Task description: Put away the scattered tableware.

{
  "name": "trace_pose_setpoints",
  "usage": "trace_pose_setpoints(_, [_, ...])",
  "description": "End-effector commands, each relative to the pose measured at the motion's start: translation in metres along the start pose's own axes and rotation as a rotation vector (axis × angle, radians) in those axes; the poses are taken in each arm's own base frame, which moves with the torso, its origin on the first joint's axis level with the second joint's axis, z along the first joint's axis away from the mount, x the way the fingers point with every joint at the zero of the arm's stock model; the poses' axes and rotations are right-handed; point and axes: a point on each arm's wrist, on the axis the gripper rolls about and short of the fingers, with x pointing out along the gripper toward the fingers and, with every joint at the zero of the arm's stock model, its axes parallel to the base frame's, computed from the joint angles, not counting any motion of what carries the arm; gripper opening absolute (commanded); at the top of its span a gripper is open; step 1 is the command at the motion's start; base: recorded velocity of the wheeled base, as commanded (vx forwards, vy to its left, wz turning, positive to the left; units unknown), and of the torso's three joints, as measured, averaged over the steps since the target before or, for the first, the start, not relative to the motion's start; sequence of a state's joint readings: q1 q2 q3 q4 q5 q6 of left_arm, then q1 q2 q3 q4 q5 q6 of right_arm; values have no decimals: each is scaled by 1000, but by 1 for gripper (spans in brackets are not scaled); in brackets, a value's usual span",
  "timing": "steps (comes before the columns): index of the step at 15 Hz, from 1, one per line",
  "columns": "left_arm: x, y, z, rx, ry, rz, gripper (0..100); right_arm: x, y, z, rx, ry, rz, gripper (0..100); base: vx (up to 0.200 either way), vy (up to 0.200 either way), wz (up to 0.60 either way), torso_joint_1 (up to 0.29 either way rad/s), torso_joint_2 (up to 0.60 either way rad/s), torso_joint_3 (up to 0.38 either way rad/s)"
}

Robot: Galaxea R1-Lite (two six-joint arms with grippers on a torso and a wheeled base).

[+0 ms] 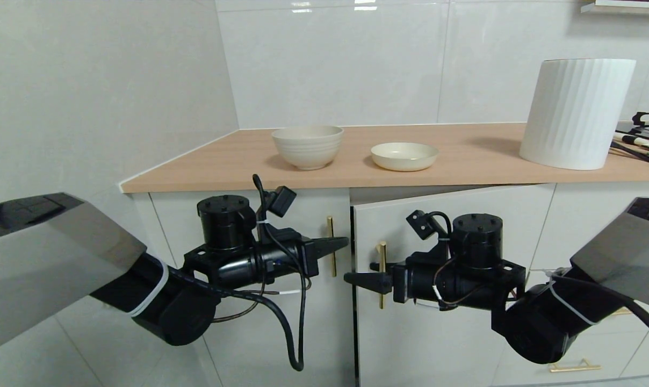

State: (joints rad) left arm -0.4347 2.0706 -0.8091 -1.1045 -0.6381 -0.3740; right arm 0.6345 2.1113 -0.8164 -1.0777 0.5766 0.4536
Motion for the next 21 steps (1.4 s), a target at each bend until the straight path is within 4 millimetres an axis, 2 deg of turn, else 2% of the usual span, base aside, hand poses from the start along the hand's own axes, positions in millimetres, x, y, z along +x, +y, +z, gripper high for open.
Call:
trace_pose_setpoints(1, [8,5,0,3,0,-4,0,10,11,-11,-1,36,33,100,0,0,0,0,0,0])
trace_pose_setpoints(5, [14,10,0,11,-3,-4,0,12,10,-13,-1,37,34,100,0,0,0,0,0,0])
trace_pose_setpoints(8, [28,25,-6,122,-25,89,0,12,10,-13,-1,37,34,100,0,0,0,0,0,0])
trace_pose_setpoints(13, [36,17,-7,148,-31,85,0,13,11,-16,2,47,38,100,0,0,0,0,0,0])
trace_pose_setpoints(14, [42,6,-9,157,-26,54,0,14,11,-16,0,48,39,100,0,0,0,0,0,0])
trace_pose_setpoints(16, [46,-2,-11,173,-24,31,0,13,12,-16,-4,41,43,100,0,0,0,0,0,0])
trace_pose_setpoints(21, [54,-1,-8,190,-40,21,0,13,12,-16,-8,35,45,100,0,0,0,0,0,0])
